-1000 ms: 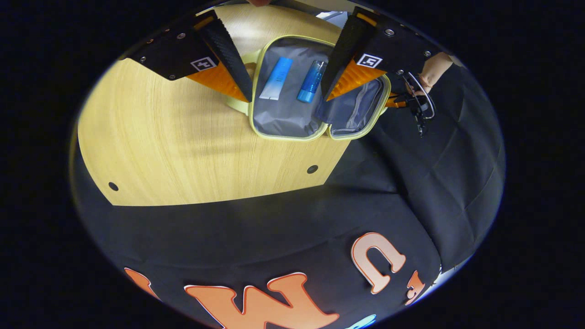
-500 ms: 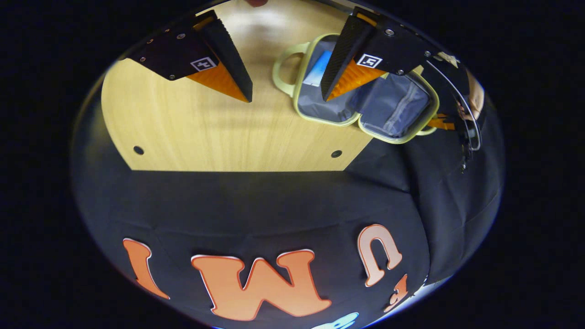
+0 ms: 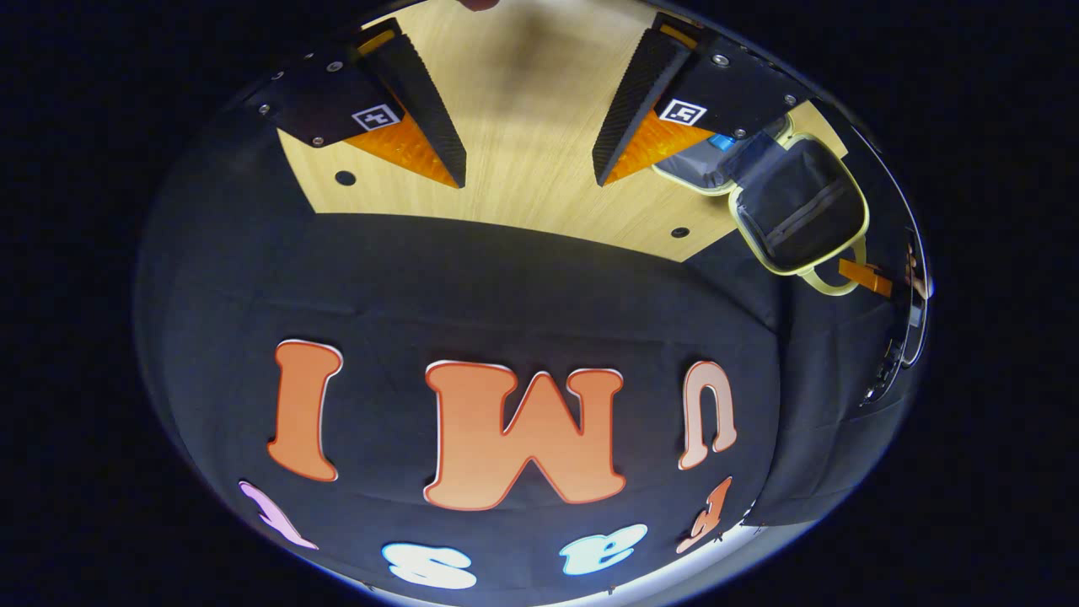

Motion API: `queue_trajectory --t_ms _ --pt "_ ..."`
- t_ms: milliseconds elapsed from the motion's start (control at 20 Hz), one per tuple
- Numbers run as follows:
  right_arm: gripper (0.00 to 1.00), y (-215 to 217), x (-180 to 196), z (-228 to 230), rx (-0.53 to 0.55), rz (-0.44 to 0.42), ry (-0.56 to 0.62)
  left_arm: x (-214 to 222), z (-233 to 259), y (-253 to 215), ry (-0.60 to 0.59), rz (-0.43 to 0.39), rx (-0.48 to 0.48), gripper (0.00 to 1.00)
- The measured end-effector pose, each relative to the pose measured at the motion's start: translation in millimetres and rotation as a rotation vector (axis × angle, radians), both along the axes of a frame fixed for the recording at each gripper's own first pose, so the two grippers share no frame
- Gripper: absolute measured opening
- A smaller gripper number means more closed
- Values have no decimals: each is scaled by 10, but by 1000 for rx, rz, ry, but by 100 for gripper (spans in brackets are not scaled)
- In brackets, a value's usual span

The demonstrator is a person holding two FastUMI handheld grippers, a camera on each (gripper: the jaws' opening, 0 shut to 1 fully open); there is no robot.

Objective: First open the suitcase, pack the skin care products into it, and then close the suitcase.

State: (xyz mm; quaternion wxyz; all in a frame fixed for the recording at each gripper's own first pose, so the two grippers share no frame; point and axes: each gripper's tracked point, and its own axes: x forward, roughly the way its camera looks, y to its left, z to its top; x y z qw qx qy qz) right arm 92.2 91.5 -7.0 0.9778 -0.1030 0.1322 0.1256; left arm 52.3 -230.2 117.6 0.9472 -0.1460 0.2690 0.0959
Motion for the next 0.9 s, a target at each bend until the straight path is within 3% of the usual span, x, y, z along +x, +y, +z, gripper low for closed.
queue_trajectory --t_ms 300,600,900 --pt "96 -595 -27 93 26 -26 -21 251 -2 -940 58 -121 155 10" --pt "96 -1108 -141 -27 34 -89 9 505 -515 -2112 80 -268 65 10" --pt "96 -1294 -289 -223 19 -111 44 660 -1106 -2772 157 -354 -12 10"
